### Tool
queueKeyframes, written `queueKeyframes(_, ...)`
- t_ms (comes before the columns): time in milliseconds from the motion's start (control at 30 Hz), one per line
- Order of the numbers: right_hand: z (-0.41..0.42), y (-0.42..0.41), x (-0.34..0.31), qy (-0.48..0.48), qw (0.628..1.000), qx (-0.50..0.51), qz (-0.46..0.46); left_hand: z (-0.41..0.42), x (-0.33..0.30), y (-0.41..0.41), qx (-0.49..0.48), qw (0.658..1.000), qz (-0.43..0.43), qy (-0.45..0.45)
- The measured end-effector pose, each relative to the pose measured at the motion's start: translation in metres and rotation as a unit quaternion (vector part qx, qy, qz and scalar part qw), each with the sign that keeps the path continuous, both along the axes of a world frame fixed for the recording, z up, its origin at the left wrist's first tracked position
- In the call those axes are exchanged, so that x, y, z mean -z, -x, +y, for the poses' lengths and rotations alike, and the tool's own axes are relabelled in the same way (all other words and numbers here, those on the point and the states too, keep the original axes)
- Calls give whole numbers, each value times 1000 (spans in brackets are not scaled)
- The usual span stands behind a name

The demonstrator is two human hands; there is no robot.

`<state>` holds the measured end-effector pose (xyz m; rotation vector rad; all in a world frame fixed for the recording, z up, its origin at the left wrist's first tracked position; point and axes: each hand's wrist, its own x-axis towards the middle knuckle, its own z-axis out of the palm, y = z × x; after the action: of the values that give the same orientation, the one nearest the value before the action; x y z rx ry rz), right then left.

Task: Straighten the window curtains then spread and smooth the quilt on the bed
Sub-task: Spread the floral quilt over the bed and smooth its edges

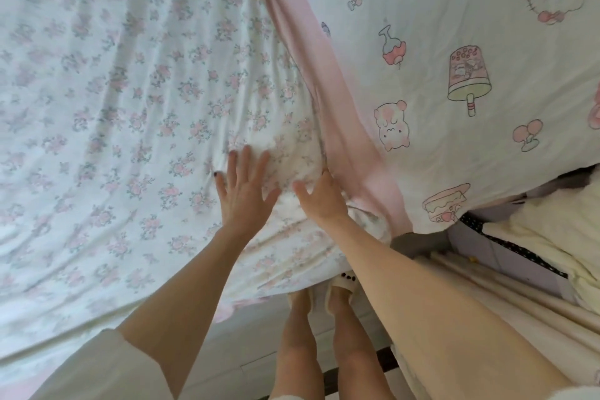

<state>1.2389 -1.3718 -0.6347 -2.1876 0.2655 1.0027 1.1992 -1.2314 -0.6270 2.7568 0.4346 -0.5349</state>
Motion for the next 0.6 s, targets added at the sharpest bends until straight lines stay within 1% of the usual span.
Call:
queueKeyframes(100, 14, 4, -2, -80, 994, 60, -52, 7, 2, 3, 11, 1000, -6, 21)
queueKeyframes(200, 10, 2, -11, -119, 984, 79, -106, 3, -2, 6, 15, 1000, 4, 10)
queueKeyframes(333, -7, -5, -40, -131, 984, 28, -117, -12, -19, 9, 34, 999, 7, -33)
queueKeyframes(467, -18, -18, -66, -155, 975, -24, -157, -23, -41, 2, 37, 998, -20, -48)
queueKeyframes(533, -33, -25, -80, -161, 972, -37, -166, -37, -54, -4, 35, 996, -39, -67)
queueKeyframes(600, -42, -29, -90, -168, 966, -43, -193, -44, -61, -9, 36, 996, -52, -68)
